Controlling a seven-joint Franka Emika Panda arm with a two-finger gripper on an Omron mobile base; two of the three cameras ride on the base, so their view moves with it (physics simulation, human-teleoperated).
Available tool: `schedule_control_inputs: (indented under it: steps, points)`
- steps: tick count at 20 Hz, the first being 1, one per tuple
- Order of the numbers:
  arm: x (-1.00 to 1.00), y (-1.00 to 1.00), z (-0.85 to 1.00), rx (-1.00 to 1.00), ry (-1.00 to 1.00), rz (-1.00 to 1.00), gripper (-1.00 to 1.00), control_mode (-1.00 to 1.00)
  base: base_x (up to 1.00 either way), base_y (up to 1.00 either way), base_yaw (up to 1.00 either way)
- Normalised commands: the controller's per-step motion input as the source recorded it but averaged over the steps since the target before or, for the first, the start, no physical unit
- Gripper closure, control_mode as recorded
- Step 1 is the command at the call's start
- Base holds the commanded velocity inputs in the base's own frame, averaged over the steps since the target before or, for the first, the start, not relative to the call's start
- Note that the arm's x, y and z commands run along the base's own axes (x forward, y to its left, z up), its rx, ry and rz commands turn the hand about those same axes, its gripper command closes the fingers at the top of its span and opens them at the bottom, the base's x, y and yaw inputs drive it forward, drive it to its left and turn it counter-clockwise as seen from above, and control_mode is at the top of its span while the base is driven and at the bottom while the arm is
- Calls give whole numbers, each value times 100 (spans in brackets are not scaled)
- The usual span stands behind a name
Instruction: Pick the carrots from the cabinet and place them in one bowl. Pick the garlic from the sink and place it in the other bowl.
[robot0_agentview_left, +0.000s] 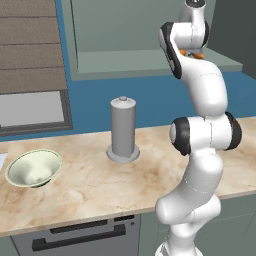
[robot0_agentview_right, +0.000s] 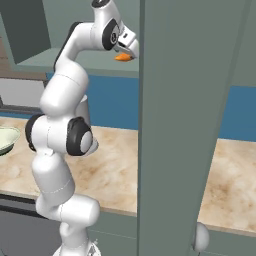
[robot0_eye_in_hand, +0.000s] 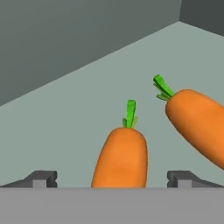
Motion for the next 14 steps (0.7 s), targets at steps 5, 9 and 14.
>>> schedule_control_inputs:
  steps: [5, 9, 14]
  points:
    - [0, -13, -1, 0, 1, 0, -100, -100, 0, 0, 0]
    - [1, -6, -4, 0, 0, 0, -100, -100, 0, 0, 0]
    - [12, 0, -11, 0, 0, 0, -100, -100, 0, 0, 0]
